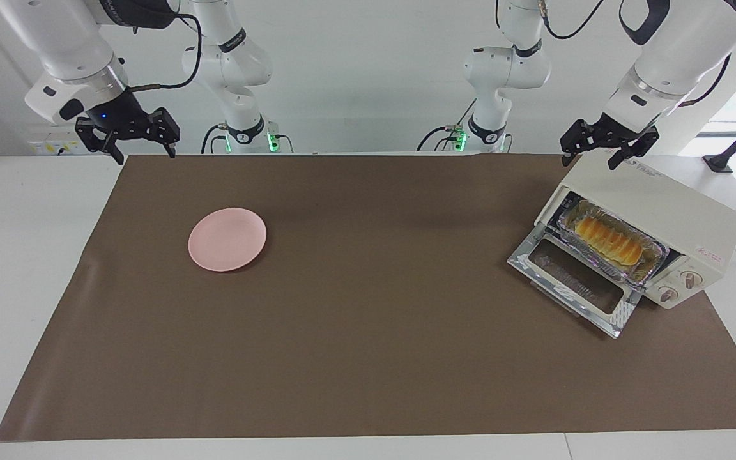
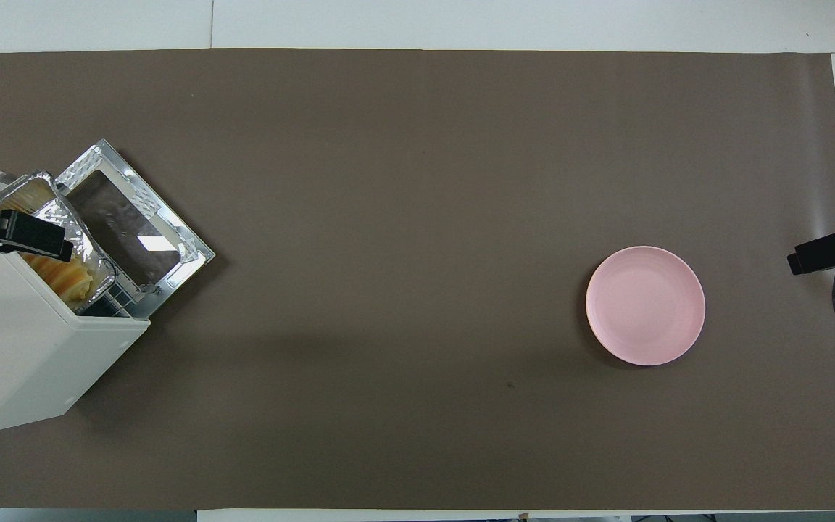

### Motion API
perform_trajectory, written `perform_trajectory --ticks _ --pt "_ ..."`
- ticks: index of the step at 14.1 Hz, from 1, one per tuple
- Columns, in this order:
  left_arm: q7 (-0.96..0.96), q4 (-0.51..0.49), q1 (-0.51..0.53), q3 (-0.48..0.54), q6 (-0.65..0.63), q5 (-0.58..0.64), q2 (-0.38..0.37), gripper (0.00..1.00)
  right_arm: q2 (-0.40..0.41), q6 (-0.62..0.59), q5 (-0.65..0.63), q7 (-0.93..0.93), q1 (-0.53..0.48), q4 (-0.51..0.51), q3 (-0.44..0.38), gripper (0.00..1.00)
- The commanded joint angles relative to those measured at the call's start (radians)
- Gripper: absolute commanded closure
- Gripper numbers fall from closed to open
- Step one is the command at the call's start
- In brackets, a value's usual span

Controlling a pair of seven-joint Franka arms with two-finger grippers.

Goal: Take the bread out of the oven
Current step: 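Reach the left gripper into the oven toward the foil tray, then grasp the foil tray with the left gripper and pull it outward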

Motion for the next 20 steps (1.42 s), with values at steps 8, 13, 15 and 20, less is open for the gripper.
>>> perform_trajectory --ticks 8,13,15,20 --pt "-0.155 -0.043 0.002 0.002 0.078 0.029 -0.018 0.0 -0.015 -0.007 -0.009 0.012 -0.008 -0.015 0.008 0.0" --pt "-0.453 -0.035 -0.012 0.001 0.19 0.101 0.086 0.0 -0.015 -0.007 -0.009 0.012 -0.008 -0.015 0.008 0.0" --pt "-0.541 -0.011 -0.01 0.002 0.216 0.17 0.173 0.0 -0.015 -0.007 -0.009 0.012 -0.008 -0.015 0.008 0.0" --pt "-0.744 -0.03 0.062 0.007 0.395 0.255 0.278 0.0 -0.015 -0.007 -0.009 0.012 -0.008 -0.015 0.008 0.0"
